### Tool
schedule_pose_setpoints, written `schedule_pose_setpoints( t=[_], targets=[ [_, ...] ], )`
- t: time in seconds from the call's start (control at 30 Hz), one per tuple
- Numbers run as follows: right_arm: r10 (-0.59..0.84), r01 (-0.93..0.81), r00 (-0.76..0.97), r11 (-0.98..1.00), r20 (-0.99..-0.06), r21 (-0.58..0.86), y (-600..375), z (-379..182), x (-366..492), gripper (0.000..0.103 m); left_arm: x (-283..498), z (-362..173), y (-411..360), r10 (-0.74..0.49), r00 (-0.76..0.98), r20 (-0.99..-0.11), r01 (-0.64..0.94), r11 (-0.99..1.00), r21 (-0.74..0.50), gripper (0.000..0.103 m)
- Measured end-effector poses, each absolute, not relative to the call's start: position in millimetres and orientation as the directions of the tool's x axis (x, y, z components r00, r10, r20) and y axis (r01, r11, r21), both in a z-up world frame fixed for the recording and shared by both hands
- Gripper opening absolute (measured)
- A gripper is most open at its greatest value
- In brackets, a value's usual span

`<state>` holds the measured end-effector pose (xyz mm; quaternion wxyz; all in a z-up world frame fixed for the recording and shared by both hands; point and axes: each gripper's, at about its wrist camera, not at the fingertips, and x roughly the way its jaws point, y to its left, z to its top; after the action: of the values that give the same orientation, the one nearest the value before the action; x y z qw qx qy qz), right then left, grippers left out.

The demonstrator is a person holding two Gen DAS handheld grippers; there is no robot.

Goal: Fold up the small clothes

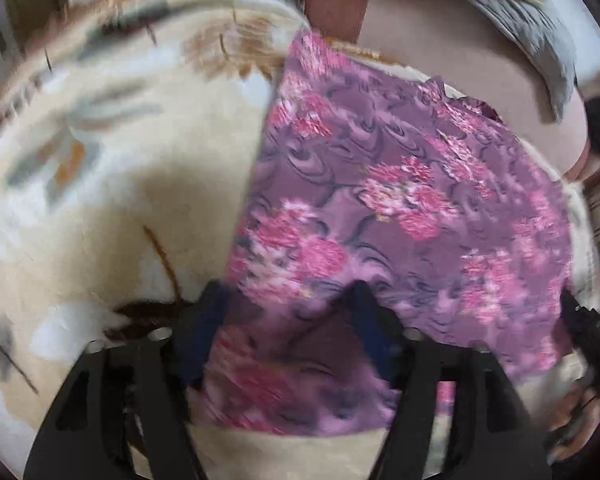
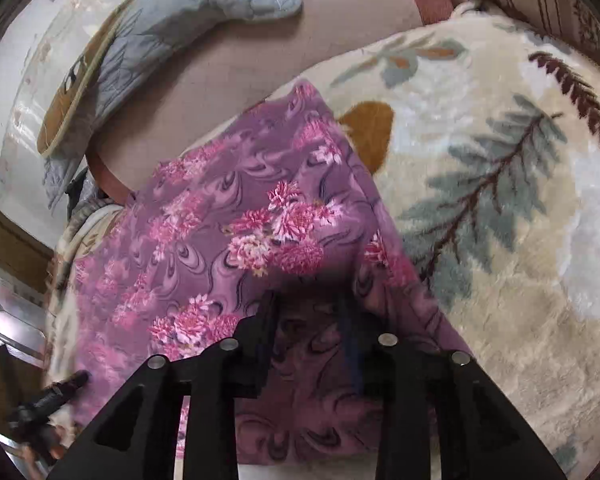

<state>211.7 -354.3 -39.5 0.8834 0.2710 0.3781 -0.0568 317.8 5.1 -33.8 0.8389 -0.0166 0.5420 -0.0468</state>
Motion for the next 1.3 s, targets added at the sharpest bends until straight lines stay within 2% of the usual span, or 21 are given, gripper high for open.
schedule_pose_setpoints(
  t=[0.07,0.23,0.33,0.37,0.47,0.57,0.7,0.8,0.87,0.93,1.03,1.1,1.2,1.3],
  targets=[
    [0.08,0.312,0.709,0.855,-0.7,0.414,-350,-27,209,0.033,318,-36,3,-0.089,0.406,-0.91,0.075,0.995,-0.064,0.073],
    [0.042,0.27,0.784,0.875,-0.619,0.402,-344,-1,200,0.036,321,-38,4,-0.096,0.406,-0.909,0.084,0.994,-0.068,0.074],
    [0.05,0.273,0.721,0.896,-0.691,0.351,-340,-18,216,0.047,320,-38,2,-0.089,0.411,-0.907,0.087,0.994,-0.059,0.075],
    [0.069,0.29,0.665,0.894,-0.743,0.342,-341,-30,225,0.045,320,-38,0,-0.088,0.41,-0.908,0.088,0.995,-0.057,0.075],
    [0.048,0.285,0.675,0.904,-0.736,0.32,-335,-24,222,0.048,320,-34,1,-0.091,0.399,-0.913,0.078,0.995,-0.066,0.075],
    [0.14,0.225,0.698,0.888,-0.702,0.401,-326,-13,207,0.048,314,-26,10,-0.13,0.39,-0.911,0.064,0.991,-0.115,0.075],
    [0.214,0.08,0.686,0.928,-0.695,0.365,-292,-13,192,0.05,299,-17,35,-0.189,0.409,-0.893,0.025,0.98,-0.196,0.075],
    [0.216,0.05,0.607,0.95,-0.765,0.308,-275,-40,191,0.051,290,-34,39,-0.157,0.362,-0.919,0.045,0.988,-0.15,0.075],
    [0.201,0.045,0.633,0.954,-0.748,0.295,-272,-37,187,0.05,279,-34,32,-0.1,0.391,-0.915,0.105,0.992,-0.063,0.075],
    [0.208,0.071,0.625,0.945,-0.752,0.32,-277,-29,189,0.049,274,-29,31,-0.104,0.395,-0.913,0.114,0.991,-0.064,0.075],
    [0.159,0.151,0.714,0.916,-0.682,0.371,-309,-9,189,0.05,277,-7,39,-0.215,0.421,-0.881,0.104,0.976,-0.189,0.075],
    [0.096,0.257,0.745,0.872,-0.66,0.417,-348,1,203,0.053,291,7,39,-0.242,0.451,-0.859,0.094,0.97,-0.223,0.075],
    [0.058,0.34,0.755,0.818,-0.653,0.465,-383,5,230,0.053,327,19,30,-0.219,0.476,-0.852,0.076,0.975,-0.208,0.075],
    [0.009,0.345,0.771,0.834,-0.637,0.43,-390,9,265,0.052,365,16,14,-0.193,0.466,-0.864,0.045,0.98,-0.194,0.075]
  ],
)
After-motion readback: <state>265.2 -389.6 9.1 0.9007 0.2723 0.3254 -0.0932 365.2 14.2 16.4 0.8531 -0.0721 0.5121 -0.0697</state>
